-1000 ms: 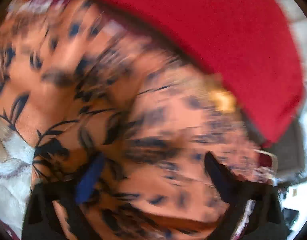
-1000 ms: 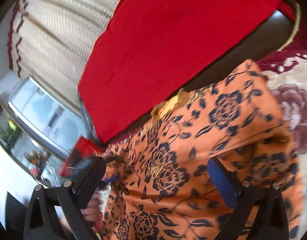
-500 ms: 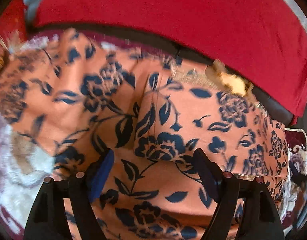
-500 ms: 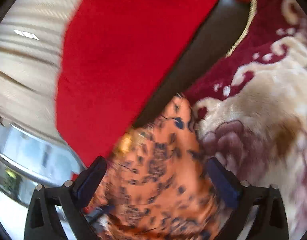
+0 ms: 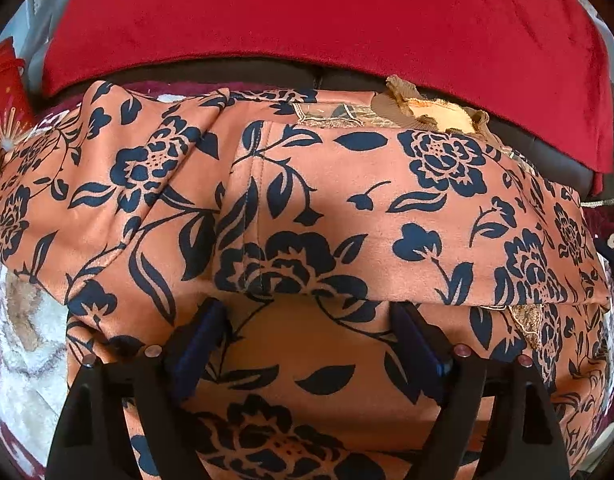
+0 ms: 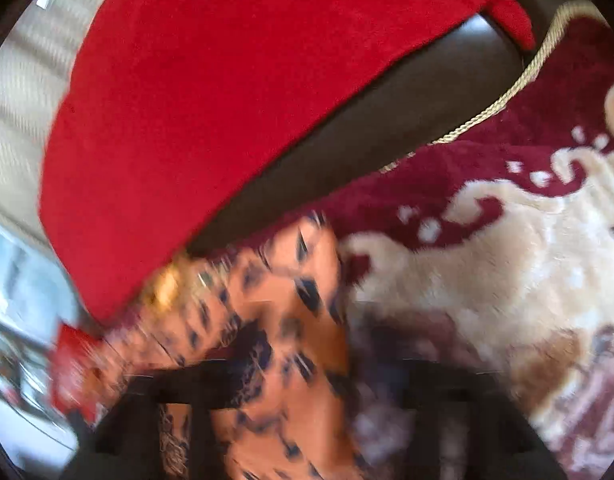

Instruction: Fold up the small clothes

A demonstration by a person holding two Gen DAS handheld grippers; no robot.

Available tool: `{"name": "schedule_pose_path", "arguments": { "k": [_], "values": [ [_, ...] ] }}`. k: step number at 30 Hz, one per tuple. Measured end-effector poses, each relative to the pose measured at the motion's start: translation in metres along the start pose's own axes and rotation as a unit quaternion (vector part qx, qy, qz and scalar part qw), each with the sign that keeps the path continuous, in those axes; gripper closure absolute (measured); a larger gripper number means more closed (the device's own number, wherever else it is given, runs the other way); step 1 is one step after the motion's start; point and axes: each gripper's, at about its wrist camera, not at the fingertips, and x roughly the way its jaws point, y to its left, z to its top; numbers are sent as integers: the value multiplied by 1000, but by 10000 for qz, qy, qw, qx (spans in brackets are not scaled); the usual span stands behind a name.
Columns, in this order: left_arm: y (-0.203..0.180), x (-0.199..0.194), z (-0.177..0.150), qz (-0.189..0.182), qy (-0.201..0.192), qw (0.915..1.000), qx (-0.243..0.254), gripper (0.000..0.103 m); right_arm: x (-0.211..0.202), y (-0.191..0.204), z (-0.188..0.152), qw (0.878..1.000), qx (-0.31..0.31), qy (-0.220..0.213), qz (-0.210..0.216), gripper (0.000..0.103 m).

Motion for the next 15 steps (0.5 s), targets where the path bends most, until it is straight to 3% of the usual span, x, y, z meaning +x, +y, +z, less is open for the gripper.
{"name": "schedule_pose_path", "arguments": {
  "k": [2, 3, 4, 5, 8, 10, 12, 14, 15],
  "values": [
    [7, -5, 0, -27, -14, 10000, -24, 13, 21, 1, 12, 9992, 101, 181, 342, 13],
    [6, -6, 1, -49, -19, 10000, -53, 12, 40, 6, 17, 9988, -26, 427, 228, 36],
    [21, 2, 11, -69, 6, 9999, -75, 12, 56, 9, 19, 9978, -130, 649, 16, 73],
    [28, 7, 16, -131, 30, 9998, -115, 12, 62, 10, 20, 9968, -236, 663, -376, 72],
    [47, -8, 20, -481, -47, 9979, -433, 12, 39, 23, 13, 9965, -267, -50, -786, 67],
    [72, -33, 19, -787, -336, 9931, -807, 12, 4, 47, -3, 9899, -619, -578, -1134, 13],
    [108, -59, 16, -946, -694, 9869, -1104, 12, -30, 58, -25, 9904, -691, -969, -707, 11],
    [146, -79, 11, -943, -983, 9795, -1484, 12, -57, 65, -47, 9936, -775, -826, -19, 11],
    [184, -90, 8, -952, -1177, 9701, -1898, 12, -62, 71, -65, 9933, -816, -790, 210, 11]
  ]
}}
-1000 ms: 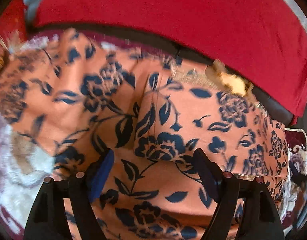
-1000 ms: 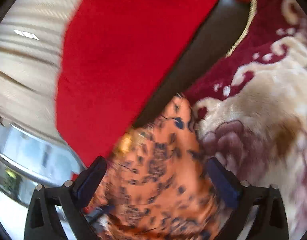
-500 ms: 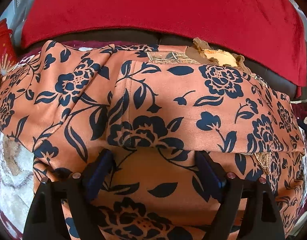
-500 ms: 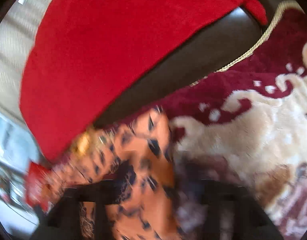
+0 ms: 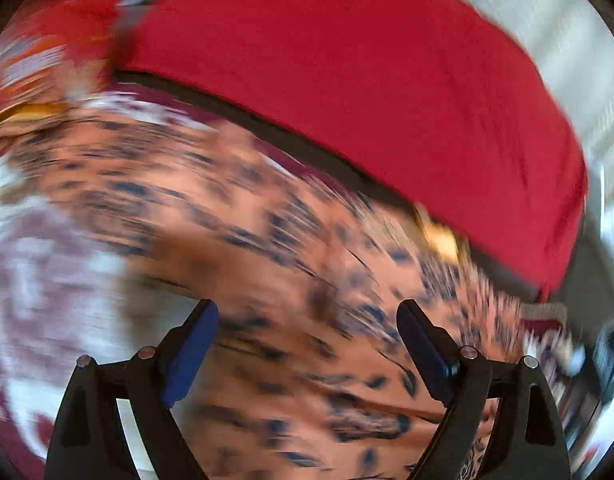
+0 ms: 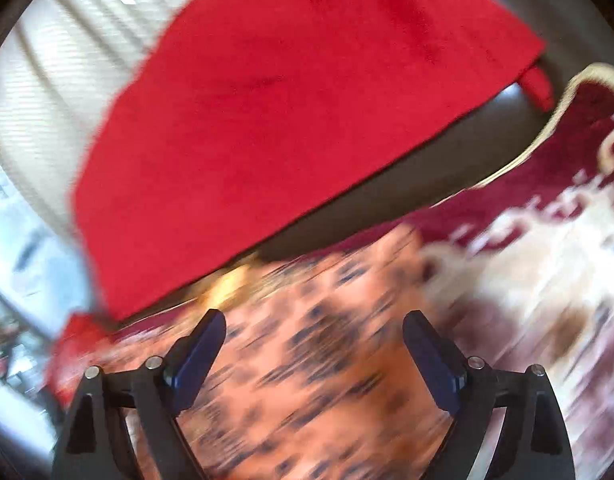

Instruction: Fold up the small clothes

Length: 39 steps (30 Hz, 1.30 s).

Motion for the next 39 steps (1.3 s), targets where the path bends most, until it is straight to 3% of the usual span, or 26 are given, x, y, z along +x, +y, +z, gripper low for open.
{"name": "schedule_pose_path", "arguments": {
  "k": [2, 4, 6, 9, 10, 13, 16, 20, 22, 24, 25, 26, 28, 30, 33, 36, 38, 39],
  "values": [
    [49, -17, 18, 152, -220, 9976, -646, 12, 1, 13, -26, 9997, -36, 168, 191, 11],
    [110, -25, 42, 351, -461, 9880, -1435, 12, -1, 21, -52, 9991, -68, 269, 307, 11],
    [147, -23, 63, 773, -568, 9813, -1671, 12, -6, 27, -74, 9986, -150, 370, 346, 11],
    [189, -7, 99, 1842, -618, 9720, -1320, 12, -7, 31, -96, 9982, -407, 378, 243, 11],
    [195, -3, 106, 1969, -597, 9713, -1192, 12, -8, 34, -101, 9975, -551, 363, 233, 11],
    [199, 9, 119, 2041, -485, 9733, -933, 12, -14, 40, -107, 9959, -863, 261, 63, 11],
    [199, 18, 129, 1951, -455, 9746, -1001, 12, -17, 43, -107, 9953, -936, 254, 30, 11],
    [197, 37, 142, 2189, -361, 9685, -1134, 12, -19, 42, -102, 9961, -851, 221, 85, 11],
    [195, 43, 147, 2370, -316, 9634, -1214, 24, -21, 38, -101, 9967, -781, 166, 124, 11],
    [195, 47, 154, 2599, -280, 9573, -1238, 65, -24, 29, -101, 9980, -583, 176, 180, 11],
    [197, 51, 160, 2631, -238, 9569, -1210, 77, -24, 24, -101, 9985, -479, 192, 196, 11],
    [198, 51, 164, 2596, -199, 9580, -1201, 99, -25, 16, -101, 9990, -353, 214, 181, 11],
    [194, 48, 174, 2513, -239, 9604, -1180, 99, -33, 2, -100, 9997, -140, 153, 153, 11],
    [165, 36, 181, 2599, -583, 9606, -796, 99, -44, -11, -101, 9999, -51, 48, 129, 11],
    [88, 17, 181, 2283, -1062, 9678, -3, 99, -58, -28, -98, 9999, 74, -67, 102, 11],
    [-21, -5, 160, 1555, -1519, 9719, 899, 99, -71, -44, -95, 9994, 207, -228, 142, 11],
    [-79, -11, 143, 1054, -1565, 9734, 1301, 99, -79, -52, -94, 9987, 316, -342, 191, 11],
    [-126, -9, 126, 683, -1551, 9721, 1622, 99, -83, -57, -93, 9984, 367, -371, 224, 11]
  ]
}}
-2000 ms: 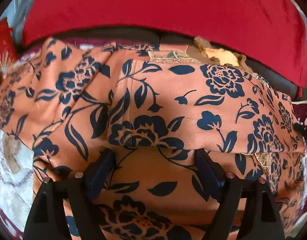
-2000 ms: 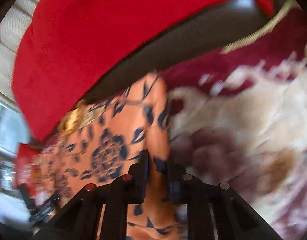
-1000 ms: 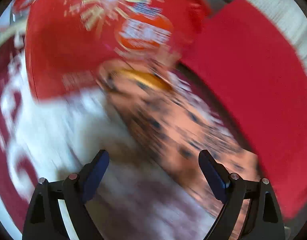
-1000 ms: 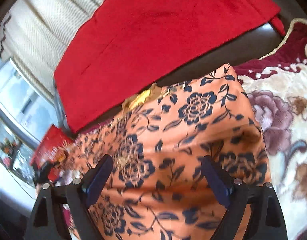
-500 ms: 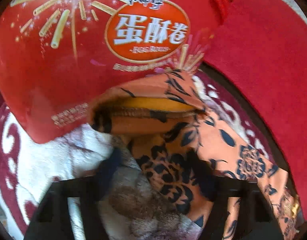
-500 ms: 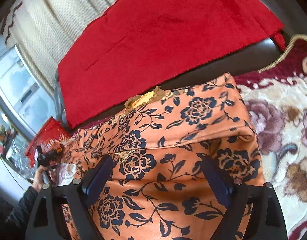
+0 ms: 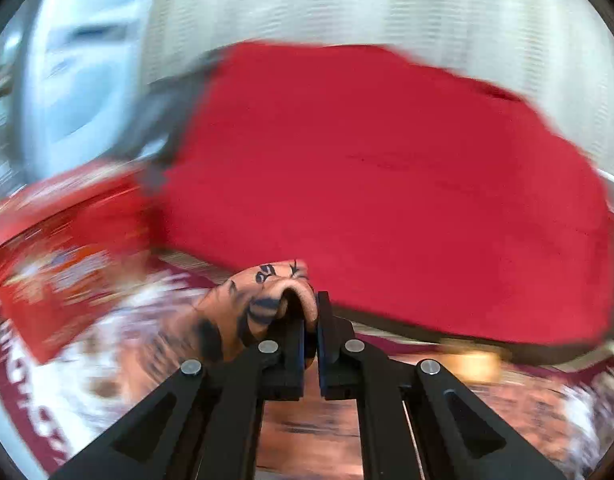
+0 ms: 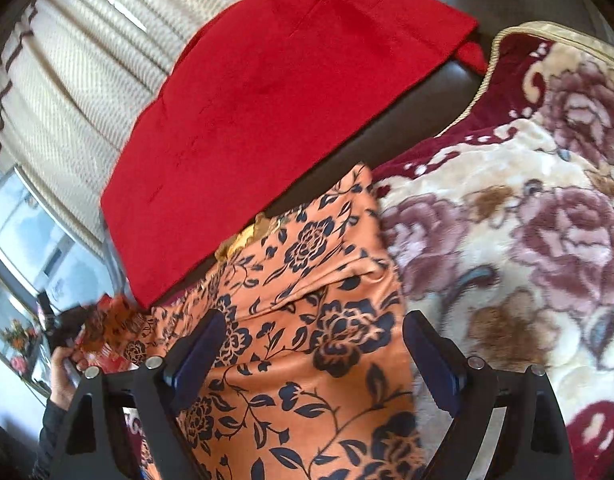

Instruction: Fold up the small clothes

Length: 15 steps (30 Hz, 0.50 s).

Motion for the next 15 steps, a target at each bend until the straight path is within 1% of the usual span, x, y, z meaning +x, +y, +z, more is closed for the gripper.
{"name": "schedule_pose_path", "arguments": {
  "k": [3, 4, 5, 6, 7, 8, 9, 10, 12, 13, 14, 15],
  "values": [
    [-87, -8, -13, -790, 47, 9961, 399, 97, -14, -10, 2, 9999, 86, -122, 40, 11],
    [-125, -2, -25, -1110, 210, 9916, 628, 97, -18, -14, 2, 9998, 114, -136, 47, 11],
    [-151, 4, -35, -1328, 396, 9868, 839, 75, -21, -18, 3, 9997, 171, -147, 53, 11],
    [-187, 20, -57, -1670, 840, 9738, 1293, 35, -23, -24, 3, 9995, 277, -151, 35, 11],
    [-206, 33, -75, -1792, 1138, 9639, 1606, 20, -24, -29, 3, 9991, 389, -133, 29, 11],
    [-215, 42, -89, -1766, 1360, 9575, 1829, 13, -24, -32, 3, 9989, 458, -94, 18, 11],
    [-220, 51, -102, -1675, 1583, 9513, 2048, 13, -25, -34, 4, 9986, 521, -49, 4, 11],
    [-214, 55, -114, -1603, 1687, 9474, 2198, 13, -26, -35, 5, 9986, 532, -36, 4, 10],
    [-193, 44, -117, -1574, 1546, 9527, 2089, 13, -25, -31, 8, 9990, 447, 6, 12, 9],
    [-170, 37, -112, -1590, 1467, 9580, 1884, 13, -24, -28, 10, 9992, 396, 14, 11, 9],
    [-161, 21, -111, -1632, 1417, 9608, 1738, 13, -21, -23, 13, 9994, 346, 46, 17, 9],
    [-141, 12, -106, -1661, 1342, 9650, 1523, 13, -16, -16, 17, 9995, 286, 127, 64, 9]
  ]
}}
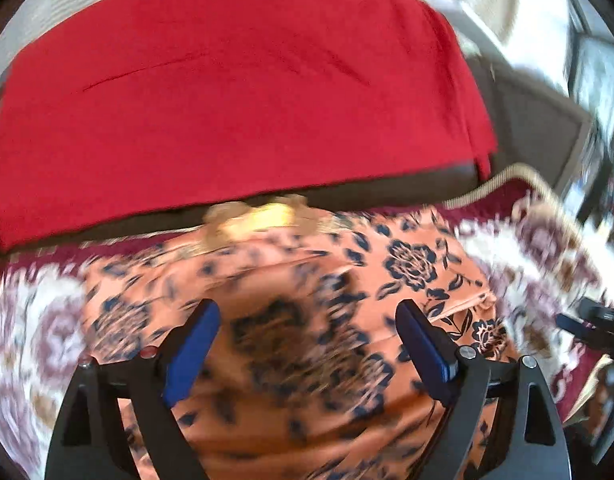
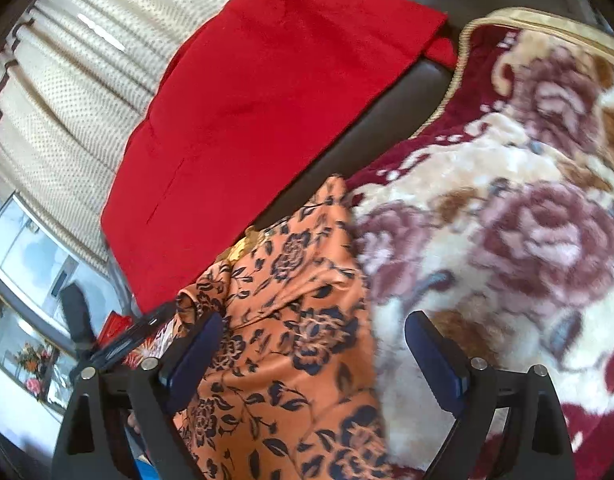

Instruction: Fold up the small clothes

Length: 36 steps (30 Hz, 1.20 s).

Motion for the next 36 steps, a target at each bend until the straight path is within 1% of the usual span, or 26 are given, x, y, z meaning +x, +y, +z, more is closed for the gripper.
{"name": "schedule_pose_path", "arguments": {
  "k": [2, 4, 5, 7, 8, 9, 10, 11, 13, 15, 16, 17, 18, 20, 21, 24, 26, 27, 28, 29, 30, 31, 32, 33, 34, 36],
  "values": [
    [41, -29, -12, 200, -263, 9981, -510, 13, 13, 17, 5, 9997, -111, 162, 132, 9],
    [82, -42, -26, 564, -425, 9917, -1075, 13, 36, 45, 14, 9979, -338, 479, 285, 9],
    [104, -45, -32, 753, -426, 9866, -1385, 13, 48, 63, 17, 9963, -549, 608, 266, 9],
    [142, -43, -45, 895, -274, 9754, -1998, 13, 77, 113, 18, 9852, -1439, 932, 73, 9],
    [149, -40, -57, 911, -215, 9720, -2155, 13, 91, 141, 14, 9731, -2019, 1094, -157, 9],
    [159, -36, -64, 952, -172, 9677, -2329, 13, 107, 181, 3, 9466, -2950, 1214, -472, 9],
    [166, -30, -69, 983, -159, 9651, -2422, 13, 114, 202, -7, 9271, -3489, 1224, -612, 9],
    [173, -26, -72, 1009, -92, 9645, -2437, 13, 123, 230, -24, 8903, -4324, 1157, -838, 9],
    [178, -14, -75, 1052, -45, 9654, -2387, 13, 144, 274, -67, 7949, -5816, 1033, -1386, 9],
    [177, -5, -74, 1216, 133, 9657, -2291, 13, 166, 287, -92, 7451, -6367, 1307, -1494, 11],
    [178, -5, -76, 1196, 216, 9652, -2315, 13, 180, 289, -104, 7245, -6557, 1414, -1588, 11],
    [178, -1, -78, 1102, 259, 9656, -2339, 13, 194, 287, -123, 6742, -7030, 1375, -1796, 11],
    [179, 4, -82, 1047, 288, 9662, -2338, 13, 204, 281, -139, 6176, -7472, 1239, -2117, 11],
    [178, 6, -88, 1066, 250, 9671, -2296, 13, 208, 277, -156, 5539, -7911, 1075, -2360, 11],
    [178, 8, -92, 1059, 255, 9677, -2273, 13, 203, 272, -164, 5169, -8167, 941, -2386, 11],
    [174, 12, -95, 1158, 222, 9691, -2168, 13, 194, 256, -182, 3888, -8851, 415, -2524, 11],
    [170, 13, -94, 1074, 227, 9714, -2105, 13, 200, 248, -189, 3339, -9066, 324, -2561, 11],
    [168, 13, -94, 1055, 237, 9718, -2094, 13, 207, 242, -194, 3020, -9173, 302, -2578, 12],
    [171, 15, -94, 1102, 252, 9719, -2065, 13, 213, 237, -198, 2766, -9262, 274, -2546, 17],
    [170, 15, -94, 1127, 251, 9730, -2001, 13, 219, 232, -202, 2585, -9325, 308, -2504, 24],
    [169, 17, -95, 1141, 252, 9737, -1955, 13, 227, 227, -206, 2459, -9346, 403, -2540, 49],
    [168, 17, -95, 1149, 249, 9742, -1926, 13, 232, 226, -207, 2457, -9329, 512, -2582, 70],
    [167, 17, -96, 1156, 245, 9747, -1897, 13, 237, 226, -206, 2534, -9293, 569, -2625, 72],
    [166, 16, -96, 1163, 242, 9752, -1868, 13, 239, 230, -203, 2716, -9229, 650, -2652, 75],
    [166, 16, -96, 1170, 246, 9755, -1849, 13, 239, 236, -197, 2992, -9133, 769, -2654, 85],
    [165, 16, -97, 1187, 246, 9759, -1812, 13, 231, 258, -177, 3779, -8850, 690, -2631, 89]
  ]
}}
